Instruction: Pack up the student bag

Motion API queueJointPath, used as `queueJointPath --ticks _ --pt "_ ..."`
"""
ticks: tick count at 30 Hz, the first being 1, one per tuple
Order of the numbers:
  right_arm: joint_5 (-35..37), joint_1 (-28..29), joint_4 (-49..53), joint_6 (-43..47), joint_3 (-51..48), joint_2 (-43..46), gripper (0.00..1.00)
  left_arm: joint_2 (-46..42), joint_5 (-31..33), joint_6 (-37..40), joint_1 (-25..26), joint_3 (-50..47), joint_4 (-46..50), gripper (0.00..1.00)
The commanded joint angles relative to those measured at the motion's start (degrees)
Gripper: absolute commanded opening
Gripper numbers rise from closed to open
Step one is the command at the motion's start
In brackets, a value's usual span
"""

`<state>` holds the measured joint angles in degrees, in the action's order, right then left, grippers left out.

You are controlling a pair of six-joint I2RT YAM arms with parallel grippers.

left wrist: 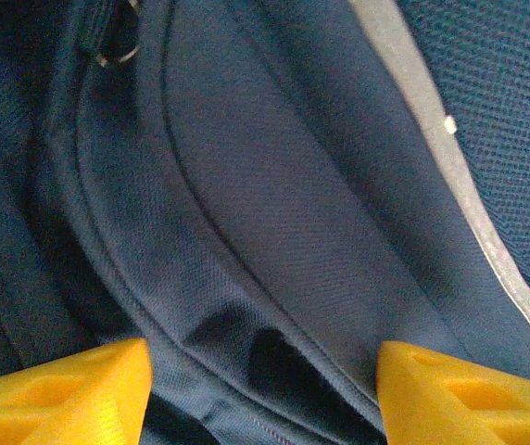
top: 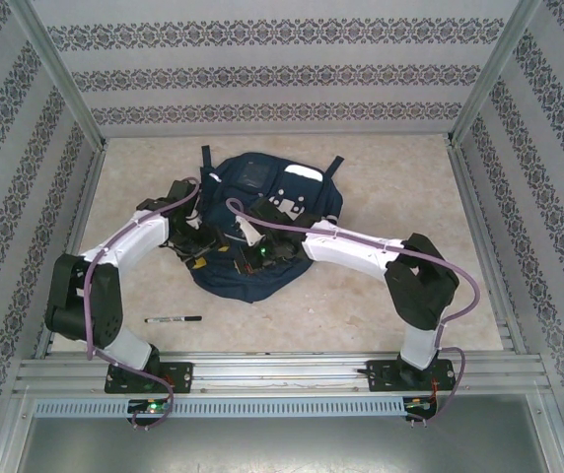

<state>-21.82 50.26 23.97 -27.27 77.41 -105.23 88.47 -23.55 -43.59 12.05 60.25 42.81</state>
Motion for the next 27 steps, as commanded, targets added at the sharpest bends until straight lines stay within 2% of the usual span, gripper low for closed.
queueJointPath --ticks 1,7,11,13,14,15,17,21,27 --pt "0.8 0.0 -3.9 -1.1 2.6 -1.4 0.00 -3.5 3.1 -3.1 0.6 -0.3 2.7 0.66" --pt "-0.8 0.8 -4.9 -1.7 4.1 -3.2 0.00 -2.7 5.4 -9.8 1.8 -4.9 -2.8 0.65" --pt "-1.4 1.6 -4.9 -2.4 2.4 -2.5 0.00 2.2 7.2 -12.0 2.7 -5.5 -7.7 0.56" --pt "-1.4 2.0 -4.9 -2.8 0.8 -2.0 0.00 4.5 7.4 -11.6 2.7 -4.2 -8.3 0.45" --pt "-1.3 2.2 -4.7 -2.9 -0.1 -1.7 0.00 5.3 8.2 -11.2 2.7 -3.3 -7.9 0.35" --pt "-0.7 2.4 -4.1 -2.9 -1.0 -1.4 0.00 5.9 9.0 -10.4 2.7 -2.2 -7.6 0.18" --pt "1.2 2.6 -2.1 -2.5 -2.9 -0.4 0.00 6.6 10.4 -8.7 2.6 0.4 -6.0 0.00" --pt "7.5 2.4 2.0 0.3 -8.7 3.3 0.00 7.3 11.2 -4.9 2.5 4.7 -3.2 0.00" --pt "15.8 -1.0 8.9 5.3 -15.6 9.6 0.00 9.6 7.6 1.4 1.3 9.3 -1.4 0.00"
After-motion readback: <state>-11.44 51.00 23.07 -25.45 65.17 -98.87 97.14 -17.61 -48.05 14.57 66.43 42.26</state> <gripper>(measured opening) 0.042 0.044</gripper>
